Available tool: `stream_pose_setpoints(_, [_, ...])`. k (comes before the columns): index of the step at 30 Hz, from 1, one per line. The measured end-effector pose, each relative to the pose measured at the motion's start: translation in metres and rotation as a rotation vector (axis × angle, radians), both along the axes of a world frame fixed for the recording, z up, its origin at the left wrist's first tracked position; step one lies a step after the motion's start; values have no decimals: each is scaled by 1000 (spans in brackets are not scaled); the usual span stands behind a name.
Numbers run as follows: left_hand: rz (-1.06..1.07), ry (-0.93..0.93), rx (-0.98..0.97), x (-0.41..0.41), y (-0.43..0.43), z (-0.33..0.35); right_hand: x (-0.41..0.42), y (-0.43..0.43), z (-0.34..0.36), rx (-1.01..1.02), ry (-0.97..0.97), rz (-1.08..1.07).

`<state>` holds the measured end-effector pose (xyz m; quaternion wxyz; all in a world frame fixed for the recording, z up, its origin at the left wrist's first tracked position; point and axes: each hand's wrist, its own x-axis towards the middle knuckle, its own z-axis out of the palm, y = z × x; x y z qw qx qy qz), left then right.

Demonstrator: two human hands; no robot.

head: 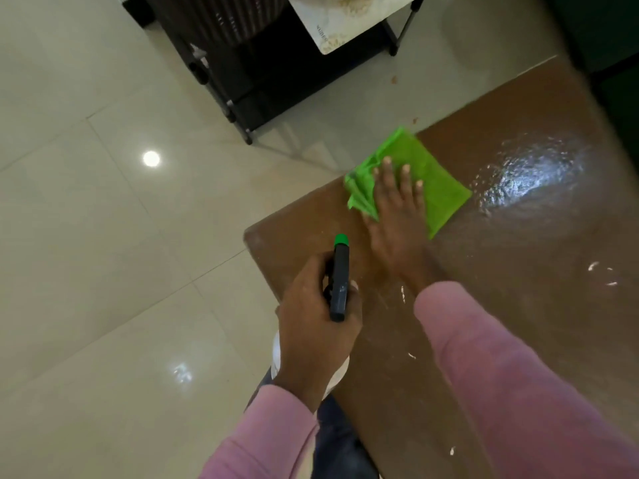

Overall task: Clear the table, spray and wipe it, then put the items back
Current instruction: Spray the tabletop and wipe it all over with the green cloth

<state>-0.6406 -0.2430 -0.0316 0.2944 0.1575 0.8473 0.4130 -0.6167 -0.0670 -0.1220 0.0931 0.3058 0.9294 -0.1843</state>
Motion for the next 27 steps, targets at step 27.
stream_pose_setpoints(27, [335,-42,45,-6,-69,4,9,-101,12,-29,-22,428])
